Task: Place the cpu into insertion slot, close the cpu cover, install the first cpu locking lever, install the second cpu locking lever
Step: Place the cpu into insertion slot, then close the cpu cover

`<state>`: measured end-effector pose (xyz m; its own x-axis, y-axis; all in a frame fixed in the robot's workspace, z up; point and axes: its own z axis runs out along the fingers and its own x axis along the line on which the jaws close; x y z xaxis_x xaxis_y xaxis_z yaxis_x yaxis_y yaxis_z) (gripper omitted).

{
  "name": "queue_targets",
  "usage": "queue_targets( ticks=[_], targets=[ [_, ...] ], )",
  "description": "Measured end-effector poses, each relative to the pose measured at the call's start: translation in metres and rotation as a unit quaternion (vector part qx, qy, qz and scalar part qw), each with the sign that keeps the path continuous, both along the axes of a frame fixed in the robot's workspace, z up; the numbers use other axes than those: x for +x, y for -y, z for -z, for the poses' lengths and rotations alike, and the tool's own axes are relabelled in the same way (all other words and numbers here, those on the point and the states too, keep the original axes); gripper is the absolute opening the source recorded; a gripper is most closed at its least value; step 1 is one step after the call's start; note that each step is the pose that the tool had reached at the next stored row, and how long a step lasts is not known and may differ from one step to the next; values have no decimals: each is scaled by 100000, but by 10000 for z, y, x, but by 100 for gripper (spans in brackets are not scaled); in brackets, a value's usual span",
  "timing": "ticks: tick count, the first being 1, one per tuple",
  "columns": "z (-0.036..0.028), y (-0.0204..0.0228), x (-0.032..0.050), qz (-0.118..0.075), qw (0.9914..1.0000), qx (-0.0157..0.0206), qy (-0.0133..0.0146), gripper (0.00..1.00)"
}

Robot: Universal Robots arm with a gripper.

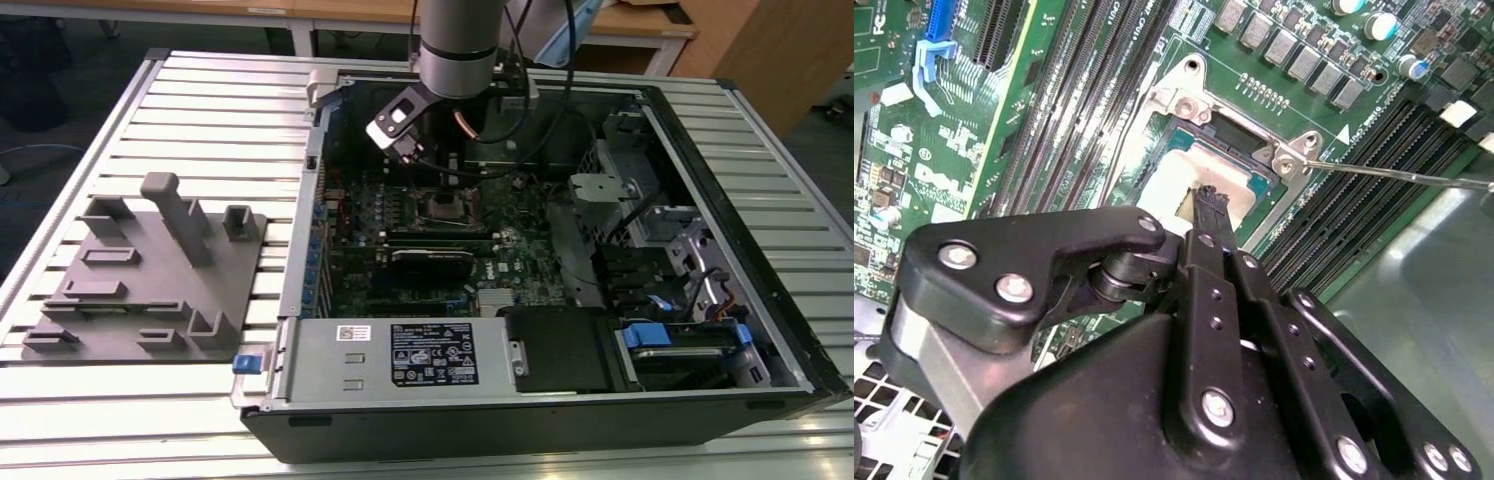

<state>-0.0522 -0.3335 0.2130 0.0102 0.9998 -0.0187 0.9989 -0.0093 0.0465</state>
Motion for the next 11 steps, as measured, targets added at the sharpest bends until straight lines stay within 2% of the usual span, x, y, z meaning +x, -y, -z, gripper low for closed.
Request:
queue_targets(
  ticks=[8,10,11],
  targets=[
    [-24,-1,1,4,100000,9,6,10],
    [-64,0,1,4,100000,3,2,10],
    [-64,0,1,4,100000,1,0,10]
  ],
)
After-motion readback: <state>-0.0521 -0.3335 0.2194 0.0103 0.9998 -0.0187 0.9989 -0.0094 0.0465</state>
